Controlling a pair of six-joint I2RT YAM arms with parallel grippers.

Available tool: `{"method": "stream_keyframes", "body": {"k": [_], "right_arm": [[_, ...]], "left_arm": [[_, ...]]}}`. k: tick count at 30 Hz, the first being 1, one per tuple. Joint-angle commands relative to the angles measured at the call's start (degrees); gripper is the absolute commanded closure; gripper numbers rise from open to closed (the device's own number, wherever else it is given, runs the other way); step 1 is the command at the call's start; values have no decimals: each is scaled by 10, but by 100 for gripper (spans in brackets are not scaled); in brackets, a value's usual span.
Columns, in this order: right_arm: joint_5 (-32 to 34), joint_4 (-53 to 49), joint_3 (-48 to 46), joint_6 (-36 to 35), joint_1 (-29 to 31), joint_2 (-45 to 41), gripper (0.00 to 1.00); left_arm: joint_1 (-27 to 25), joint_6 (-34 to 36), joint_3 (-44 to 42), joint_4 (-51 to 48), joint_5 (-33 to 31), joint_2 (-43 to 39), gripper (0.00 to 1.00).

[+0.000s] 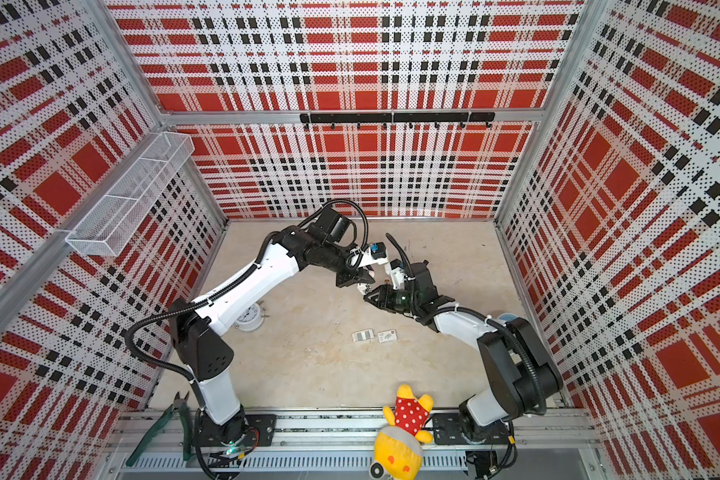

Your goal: Load the staples into the stapler

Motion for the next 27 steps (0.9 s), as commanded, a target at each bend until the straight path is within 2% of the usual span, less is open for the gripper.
{"method": "stream_keyframes", "body": {"k": [1,6,9,12,17,23,27], "right_arm": [[0,42,-17,5,4,-4,63],[53,-61,-42,-40,-7,-80,56],[61,-131,-53,-79,-24,-140,54],[36,-176,-65,-125,-45,-217,50],[-23,-220,-43,-208,-63,-322,38],[-87,-242,33,-260,-66,-291,37],[-101,-292,84,-299,-68,-262,37]], "left_arm": [[10,-65,9,32,54,6,85],[34,-92,8,42,81,7,85],[49,-102,4,41,104,5,85],[58,-113,4,36,129,5,85],[61,-120,11,13,197,6,85],[57,-125,33,-34,284,20,85],[50,-107,58,-75,311,32,85]]}}
